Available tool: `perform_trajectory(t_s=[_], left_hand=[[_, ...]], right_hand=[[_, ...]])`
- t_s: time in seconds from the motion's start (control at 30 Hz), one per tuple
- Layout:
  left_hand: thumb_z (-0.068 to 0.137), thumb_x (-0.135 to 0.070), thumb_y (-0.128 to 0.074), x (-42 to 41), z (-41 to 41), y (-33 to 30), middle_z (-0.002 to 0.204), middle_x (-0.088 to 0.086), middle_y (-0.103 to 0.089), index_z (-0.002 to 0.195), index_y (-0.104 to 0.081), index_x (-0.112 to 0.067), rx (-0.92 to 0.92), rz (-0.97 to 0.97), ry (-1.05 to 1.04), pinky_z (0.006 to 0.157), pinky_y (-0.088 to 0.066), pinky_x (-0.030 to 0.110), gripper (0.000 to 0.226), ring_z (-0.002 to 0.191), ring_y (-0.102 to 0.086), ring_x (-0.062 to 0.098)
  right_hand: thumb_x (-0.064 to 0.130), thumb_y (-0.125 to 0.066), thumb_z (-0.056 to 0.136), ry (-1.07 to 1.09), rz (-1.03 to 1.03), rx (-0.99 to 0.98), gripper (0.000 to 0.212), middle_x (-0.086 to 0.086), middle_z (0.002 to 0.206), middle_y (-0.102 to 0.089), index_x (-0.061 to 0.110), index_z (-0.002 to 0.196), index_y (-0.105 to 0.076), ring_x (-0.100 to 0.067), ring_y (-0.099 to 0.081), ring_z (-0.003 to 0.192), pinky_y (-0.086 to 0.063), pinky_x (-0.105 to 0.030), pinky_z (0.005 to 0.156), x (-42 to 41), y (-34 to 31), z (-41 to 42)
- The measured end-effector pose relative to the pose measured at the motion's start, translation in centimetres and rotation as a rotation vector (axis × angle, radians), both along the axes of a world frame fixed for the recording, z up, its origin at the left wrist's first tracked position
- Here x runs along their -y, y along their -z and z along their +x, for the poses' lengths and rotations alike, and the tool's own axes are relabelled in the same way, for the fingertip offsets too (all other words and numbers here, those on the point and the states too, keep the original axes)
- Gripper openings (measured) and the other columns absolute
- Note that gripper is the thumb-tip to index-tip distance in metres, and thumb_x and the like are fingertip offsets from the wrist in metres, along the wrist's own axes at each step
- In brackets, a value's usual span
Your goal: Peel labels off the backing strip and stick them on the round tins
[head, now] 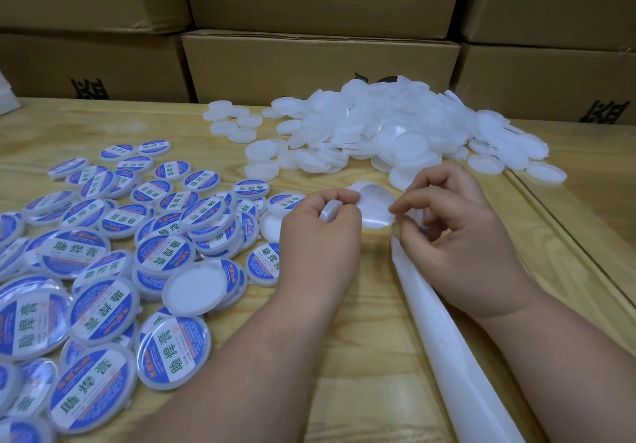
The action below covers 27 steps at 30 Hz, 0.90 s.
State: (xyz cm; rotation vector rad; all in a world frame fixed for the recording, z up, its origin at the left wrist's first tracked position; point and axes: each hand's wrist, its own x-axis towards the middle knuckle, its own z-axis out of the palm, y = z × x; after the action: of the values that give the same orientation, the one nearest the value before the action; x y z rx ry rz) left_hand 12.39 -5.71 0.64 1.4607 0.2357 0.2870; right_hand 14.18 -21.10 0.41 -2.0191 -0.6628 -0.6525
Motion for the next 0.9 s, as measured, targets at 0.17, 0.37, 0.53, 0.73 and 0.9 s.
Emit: perform_trajectory(t_s=[0.17,0.37,0.53,0.73,0.9], left_hand=[[0.070,-0.026,-0.054,-0.1,0.0,-0.1,0.065,-0.013,-0.068,0.084,-0.073,-0.039,0.004,-0.008,0.021,0.051,-0.049,0.021,0.027,0.059,-0.058,0.008],[0.075,-0.026,-0.056,-0.3,0.0,-0.2,0.080,-0.007,-0.075,0.088,-0.073,-0.032,0.015,-0.094,0.064,0.066,-0.053,0.035,0.022,0.072,-0.071,0.012],[0.066,-0.033,-0.050,-0.6,0.1,-0.6,0.090,0.013,-0.076,0.099,-0.053,-0.017,0.075,-0.295,0.109,0.053,-0.045,0.028,0.037,0.070,-0.069,0.024],[0.106,-0.024,-0.040,-1.0,0.5,-0.6,0.101,0.004,-0.079,0.109,-0.061,-0.020,0.030,-0.349,0.126,0.060,-0.056,0.028,0.022,0.089,-0.076,0.024],[0.109,-0.029,-0.040,-0.9,0.6,-0.5,0.107,0.004,-0.078,0.111,-0.066,-0.025,0.059,-0.352,0.106,0.089,-0.058,0.051,0.026,0.099,-0.074,0.028]], right_hand=[[0.017,-0.074,0.081,0.069,0.051,-0.041,0.021,0.019,0.099,-0.052,0.037,0.086,-0.071,-0.017,-0.051,0.065,-0.041,-0.012,0.062,0.0,-0.1,0.0],[0.019,-0.071,0.082,0.088,0.139,-0.083,0.016,0.018,0.092,-0.055,0.035,0.082,-0.068,-0.010,-0.050,0.064,-0.038,-0.009,0.062,-0.2,-0.4,-0.2],[0.019,-0.067,0.080,0.057,0.422,-0.238,0.015,0.011,0.070,-0.064,0.030,0.070,-0.069,-0.010,-0.056,0.060,-0.047,-0.020,0.058,0.2,-1.0,-0.2],[0.016,-0.063,0.082,-0.010,0.536,-0.292,0.022,0.009,0.048,-0.052,0.032,0.068,-0.070,-0.006,-0.044,0.043,-0.039,-0.016,0.046,0.2,-1.6,-0.6],[0.012,-0.062,0.082,-0.068,0.518,-0.329,0.015,0.002,0.041,-0.051,0.022,0.071,-0.065,-0.008,-0.043,0.035,-0.038,-0.017,0.042,-0.4,-1.4,-1.2]])
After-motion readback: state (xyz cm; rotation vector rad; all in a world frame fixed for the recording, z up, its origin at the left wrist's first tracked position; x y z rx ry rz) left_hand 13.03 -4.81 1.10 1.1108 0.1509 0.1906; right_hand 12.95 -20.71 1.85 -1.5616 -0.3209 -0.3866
